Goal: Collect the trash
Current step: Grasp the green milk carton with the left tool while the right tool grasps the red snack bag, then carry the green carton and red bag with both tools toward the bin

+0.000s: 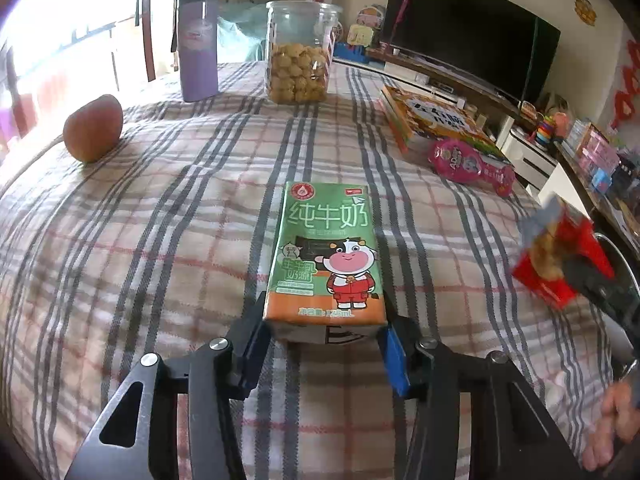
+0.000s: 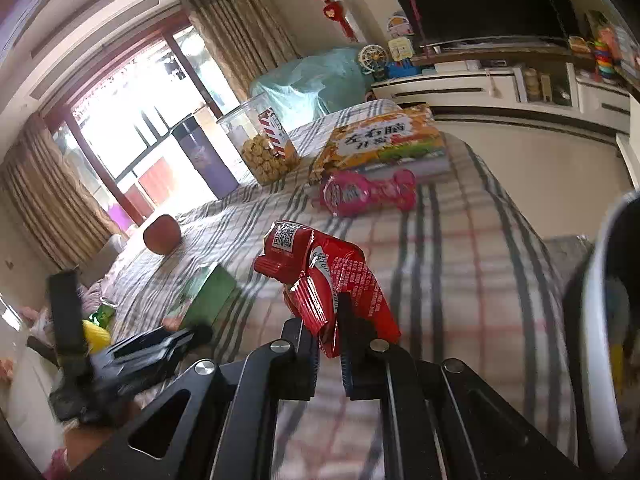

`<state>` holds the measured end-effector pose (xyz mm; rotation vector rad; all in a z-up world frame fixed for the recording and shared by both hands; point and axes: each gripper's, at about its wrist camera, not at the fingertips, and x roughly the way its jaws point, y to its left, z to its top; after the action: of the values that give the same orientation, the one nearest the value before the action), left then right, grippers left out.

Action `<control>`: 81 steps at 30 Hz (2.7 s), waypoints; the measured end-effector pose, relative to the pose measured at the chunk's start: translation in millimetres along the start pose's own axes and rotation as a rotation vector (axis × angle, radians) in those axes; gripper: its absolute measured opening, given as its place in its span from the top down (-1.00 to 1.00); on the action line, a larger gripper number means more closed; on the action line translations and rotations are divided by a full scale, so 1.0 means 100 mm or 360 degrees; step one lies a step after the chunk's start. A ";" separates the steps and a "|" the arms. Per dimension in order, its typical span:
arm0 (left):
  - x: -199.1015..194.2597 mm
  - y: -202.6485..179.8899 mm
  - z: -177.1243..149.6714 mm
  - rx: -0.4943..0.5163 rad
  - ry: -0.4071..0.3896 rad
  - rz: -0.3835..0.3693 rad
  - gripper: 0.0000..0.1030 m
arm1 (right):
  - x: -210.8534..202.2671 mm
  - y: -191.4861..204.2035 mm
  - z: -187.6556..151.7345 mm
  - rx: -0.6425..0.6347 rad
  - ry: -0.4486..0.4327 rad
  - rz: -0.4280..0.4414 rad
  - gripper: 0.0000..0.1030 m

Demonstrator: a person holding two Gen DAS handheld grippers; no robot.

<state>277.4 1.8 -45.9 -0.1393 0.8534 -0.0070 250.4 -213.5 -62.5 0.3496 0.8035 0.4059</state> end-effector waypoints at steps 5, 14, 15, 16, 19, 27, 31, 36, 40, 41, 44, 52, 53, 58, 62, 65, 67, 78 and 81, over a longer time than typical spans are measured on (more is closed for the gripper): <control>-0.14 -0.01 -0.05 -0.0011 -0.0045 -0.0075 0.09 | -0.27 -0.03 -0.12 0.0020 -0.0023 0.0004 0.84; -0.47 -0.40 -0.25 0.0125 -0.0077 -0.0241 0.09 | -0.73 -0.17 -0.26 0.0055 -0.0102 -0.0053 0.84; -0.49 -0.46 -0.27 0.0146 -0.0077 -0.0260 0.09 | -0.77 -0.20 -0.27 0.0065 -0.0112 -0.0057 0.84; -0.52 -0.51 -0.29 0.0166 -0.0078 -0.0276 0.09 | -0.83 -0.24 -0.29 0.0080 -0.0124 -0.0062 0.84; -0.58 -0.64 -0.32 0.0219 -0.0077 -0.0317 0.09 | -0.95 -0.32 -0.31 0.0097 -0.0147 -0.0091 0.84; -0.62 -0.93 -0.34 0.0323 -0.0063 -0.0418 0.09 | -1.25 -0.51 -0.34 0.0138 -0.0213 -0.0145 0.84; -0.62 -1.07 -0.31 0.0374 -0.0061 -0.0447 0.09 | -1.38 -0.62 -0.36 0.0166 -0.0246 -0.0178 0.84; -0.57 -1.27 -0.29 0.0434 -0.0054 -0.0489 0.08 | -1.52 -0.78 -0.38 0.0218 -0.0293 -0.0226 0.84; -0.53 -1.44 -0.26 0.0488 -0.0058 -0.0526 0.09 | -1.64 -0.92 -0.37 0.0254 -0.0327 -0.0265 0.84; -0.52 -1.47 -0.25 0.0501 -0.0060 -0.0536 0.09 | -1.66 -0.94 -0.37 0.0259 -0.0333 -0.0275 0.84; -0.49 -1.60 -0.24 0.0540 -0.0064 -0.0556 0.09 | -1.74 -1.05 -0.37 0.0282 -0.0350 -0.0311 0.84; -0.39 -1.85 -0.18 0.0614 -0.0062 -0.0588 0.08 | -1.84 -1.22 -0.36 0.0309 -0.0355 -0.0367 0.84; -0.38 -1.87 -0.18 0.0618 -0.0062 -0.0589 0.08 | -1.84 -1.23 -0.36 0.0311 -0.0353 -0.0370 0.84; -0.33 -1.97 -0.18 0.0636 -0.0059 -0.0590 0.08 | -1.86 -1.29 -0.35 0.0319 -0.0350 -0.0390 0.84; -0.31 -2.04 -0.19 0.0651 -0.0063 -0.0588 0.08 | -1.87 -1.30 -0.35 0.0318 -0.0348 -0.0397 0.84; -0.32 -2.06 -0.20 0.0659 -0.0069 -0.0586 0.08 | -1.87 -1.33 -0.35 0.0321 -0.0347 -0.0398 0.84; -0.31 -2.08 -0.20 0.0665 -0.0069 -0.0586 0.08 | -1.87 -1.33 -0.34 0.0317 -0.0347 -0.0399 0.84; -0.32 -2.15 -0.20 0.0686 -0.0071 -0.0587 0.08 | -1.88 -1.35 -0.31 0.0315 -0.0353 -0.0393 0.84; -0.32 -2.16 -0.20 0.0689 -0.0072 -0.0588 0.08 | -1.88 -1.36 -0.30 0.0314 -0.0353 -0.0390 0.84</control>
<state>251.9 -212.2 -8.0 0.1115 0.7537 -0.5296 139.3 -416.5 -26.2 0.4652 0.6600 0.0562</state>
